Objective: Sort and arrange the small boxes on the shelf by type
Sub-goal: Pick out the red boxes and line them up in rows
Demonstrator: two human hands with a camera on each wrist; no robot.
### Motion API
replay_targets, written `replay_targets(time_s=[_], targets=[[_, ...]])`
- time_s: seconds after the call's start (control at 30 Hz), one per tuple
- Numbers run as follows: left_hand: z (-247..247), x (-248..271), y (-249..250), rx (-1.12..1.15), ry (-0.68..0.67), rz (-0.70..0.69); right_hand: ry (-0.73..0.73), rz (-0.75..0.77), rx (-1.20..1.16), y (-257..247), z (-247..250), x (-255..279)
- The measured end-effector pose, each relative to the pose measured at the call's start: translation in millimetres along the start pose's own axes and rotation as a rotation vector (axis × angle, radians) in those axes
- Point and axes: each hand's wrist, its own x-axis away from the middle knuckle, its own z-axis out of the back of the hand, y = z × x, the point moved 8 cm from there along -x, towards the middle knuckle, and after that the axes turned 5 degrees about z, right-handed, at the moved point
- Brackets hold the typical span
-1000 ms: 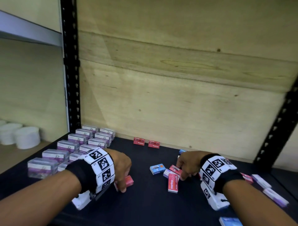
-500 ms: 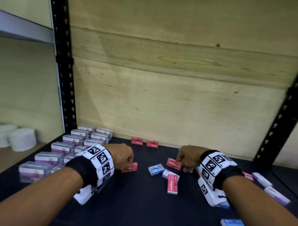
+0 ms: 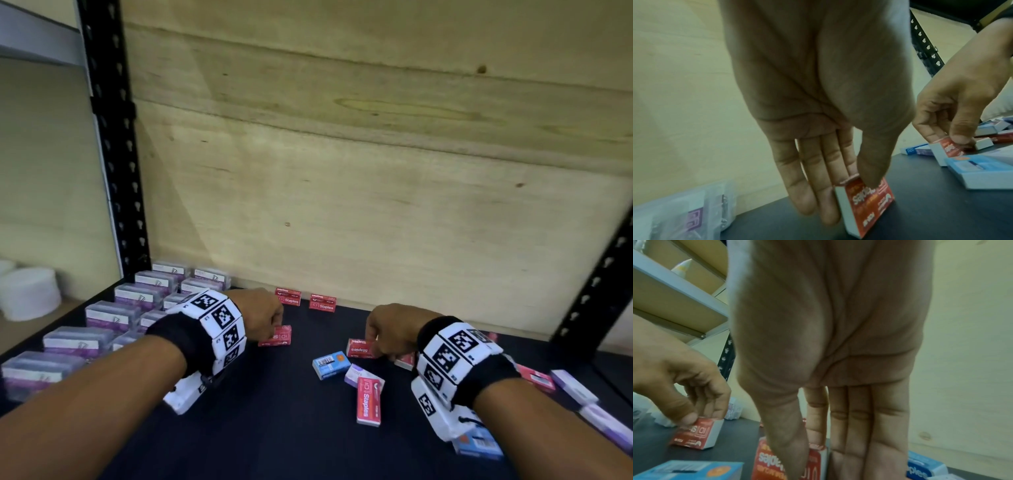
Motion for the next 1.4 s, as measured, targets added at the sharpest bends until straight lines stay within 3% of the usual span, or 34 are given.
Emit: replay_targets(time_s=[0.3, 0.5, 0.77, 1.1, 1.4], targets=[[-1.6, -8.6, 19.0, -0.027, -0.056, -0.131, 0.073, 0.041, 0.006, -5.3, 16.4, -7.3], [11.4, -16.9, 16.3, 0.057, 0.049, -0.137, 0.153, 0.1, -0.01, -15.9, 30.5, -15.2], [4.1, -23.2, -4.9, 0.178, 0.075, -0.058, 0.104, 0.174, 0.024, -44.5, 18.4, -36.1], [2.4, -15.5, -19.1, -0.041, 0.059, 0.07, 0.071, 0.138, 0.002, -33.4, 19.5, -30.6], [-0.9, -18.2, -10.1, -0.127, 0.043, 0.097, 0.064, 0.123, 0.043, -26.5, 16.3, -28.3]])
